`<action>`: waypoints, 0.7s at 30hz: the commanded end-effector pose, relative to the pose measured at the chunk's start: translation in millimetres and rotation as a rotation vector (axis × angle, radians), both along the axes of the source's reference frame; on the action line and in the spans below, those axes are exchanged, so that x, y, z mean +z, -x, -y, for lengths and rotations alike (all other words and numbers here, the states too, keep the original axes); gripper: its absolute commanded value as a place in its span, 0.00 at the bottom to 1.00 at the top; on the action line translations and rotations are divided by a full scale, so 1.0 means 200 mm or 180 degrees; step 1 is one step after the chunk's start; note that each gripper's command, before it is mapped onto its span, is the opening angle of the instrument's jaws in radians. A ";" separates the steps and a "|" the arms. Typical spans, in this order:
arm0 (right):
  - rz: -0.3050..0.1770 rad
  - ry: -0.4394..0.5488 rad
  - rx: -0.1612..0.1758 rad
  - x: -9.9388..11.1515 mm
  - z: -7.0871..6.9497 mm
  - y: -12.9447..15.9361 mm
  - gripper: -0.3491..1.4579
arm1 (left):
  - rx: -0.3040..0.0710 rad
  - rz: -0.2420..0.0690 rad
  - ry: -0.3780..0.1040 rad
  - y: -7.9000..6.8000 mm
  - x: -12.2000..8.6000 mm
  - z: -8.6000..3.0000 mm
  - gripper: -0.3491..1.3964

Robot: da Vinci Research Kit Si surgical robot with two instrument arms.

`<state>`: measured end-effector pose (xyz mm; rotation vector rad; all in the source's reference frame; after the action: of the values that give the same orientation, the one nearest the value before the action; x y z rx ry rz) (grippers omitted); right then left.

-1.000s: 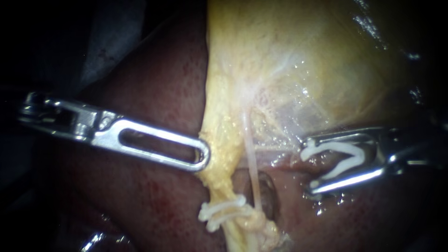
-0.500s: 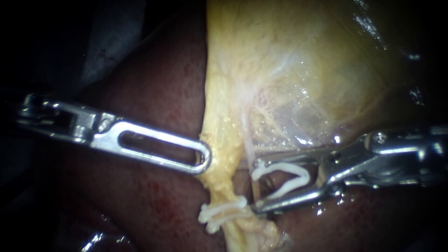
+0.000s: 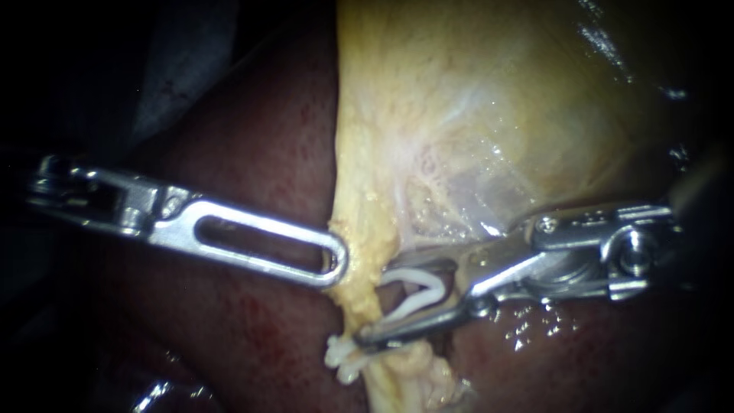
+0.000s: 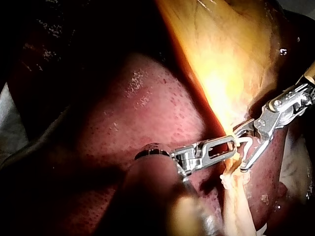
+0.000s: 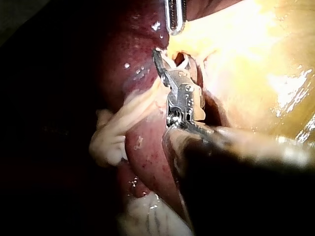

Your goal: Clipping third clip left tube

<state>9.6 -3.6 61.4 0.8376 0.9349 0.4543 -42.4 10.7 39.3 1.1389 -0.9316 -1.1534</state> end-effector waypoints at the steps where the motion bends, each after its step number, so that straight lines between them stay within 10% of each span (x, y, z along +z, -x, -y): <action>1: -0.0002 0.0005 -0.0008 0.000 0.001 -0.002 0.48 | -0.0001 -0.0001 0.0000 0.000 0.000 0.000 0.00; 21: 0.0011 -0.0023 0.0005 -0.001 -0.002 -0.012 0.46 | -0.0004 -0.0004 0.0003 0.001 0.001 0.000 0.00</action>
<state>12.0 -3.2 61.1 0.8425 0.9309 0.4618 -42.6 10.5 39.4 1.1369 -0.9318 -1.1549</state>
